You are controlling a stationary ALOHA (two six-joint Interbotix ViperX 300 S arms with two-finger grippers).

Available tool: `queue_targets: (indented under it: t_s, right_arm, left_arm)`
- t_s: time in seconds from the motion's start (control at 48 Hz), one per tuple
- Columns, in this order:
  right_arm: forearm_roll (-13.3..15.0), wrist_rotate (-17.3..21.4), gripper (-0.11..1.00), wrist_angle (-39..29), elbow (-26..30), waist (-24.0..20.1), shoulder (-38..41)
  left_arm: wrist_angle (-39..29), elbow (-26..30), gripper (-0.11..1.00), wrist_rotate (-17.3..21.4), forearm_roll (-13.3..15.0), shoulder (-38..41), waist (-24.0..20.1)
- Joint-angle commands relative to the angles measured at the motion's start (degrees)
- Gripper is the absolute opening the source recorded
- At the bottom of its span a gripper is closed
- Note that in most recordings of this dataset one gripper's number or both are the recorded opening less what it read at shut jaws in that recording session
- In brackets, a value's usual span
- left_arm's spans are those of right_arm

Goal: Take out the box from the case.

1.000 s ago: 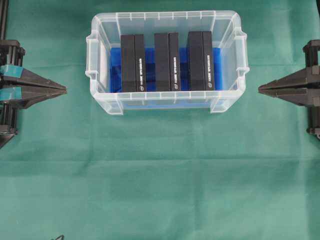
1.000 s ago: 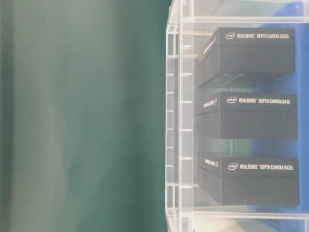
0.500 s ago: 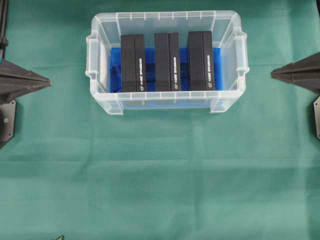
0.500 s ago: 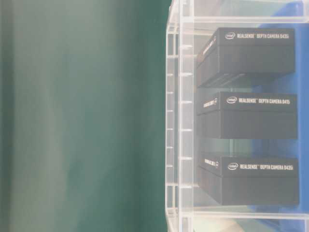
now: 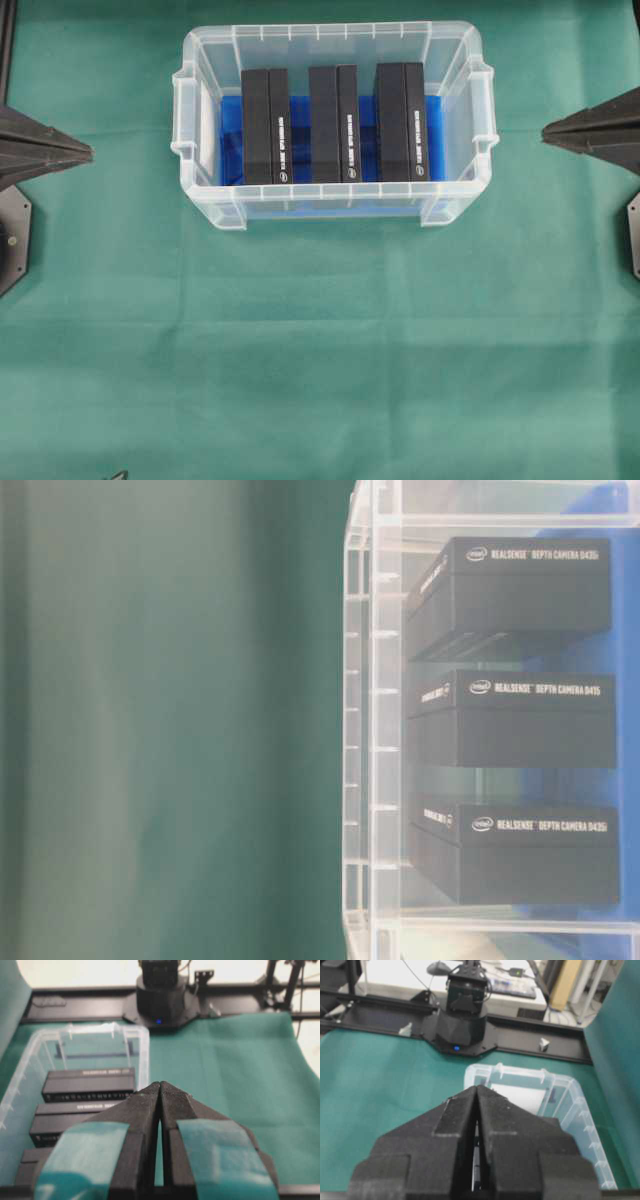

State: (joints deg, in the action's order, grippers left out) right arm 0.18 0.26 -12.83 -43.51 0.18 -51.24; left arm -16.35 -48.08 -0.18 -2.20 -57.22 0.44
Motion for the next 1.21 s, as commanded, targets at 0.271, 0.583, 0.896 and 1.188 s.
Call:
queue_targets:
  t_s: [0.271,0.583,0.896,1.188]
  right_arm:
    - [-0.18,8.26,0.02,-18.37,6.68,0.09,1.32]
    - [0.09,15.03,0.02,-50.45,15.03,0.09,6.24]
    - [0.18,17.58,0.02,-68.38,19.86,0.09,11.34]
    - [0.26,17.93,0.02,-71.37,20.04,0.09,12.57]
  left_arm:
    - [-10.28,8.96,0.00,-3.25,-0.09,5.98,1.05]
    - [-35.51,18.11,0.00,-10.55,-0.09,13.10,3.52]
    - [-49.66,23.03,0.00,-20.57,-0.09,18.11,5.63]
    - [-50.89,24.08,0.00,-26.37,0.18,18.28,5.71]
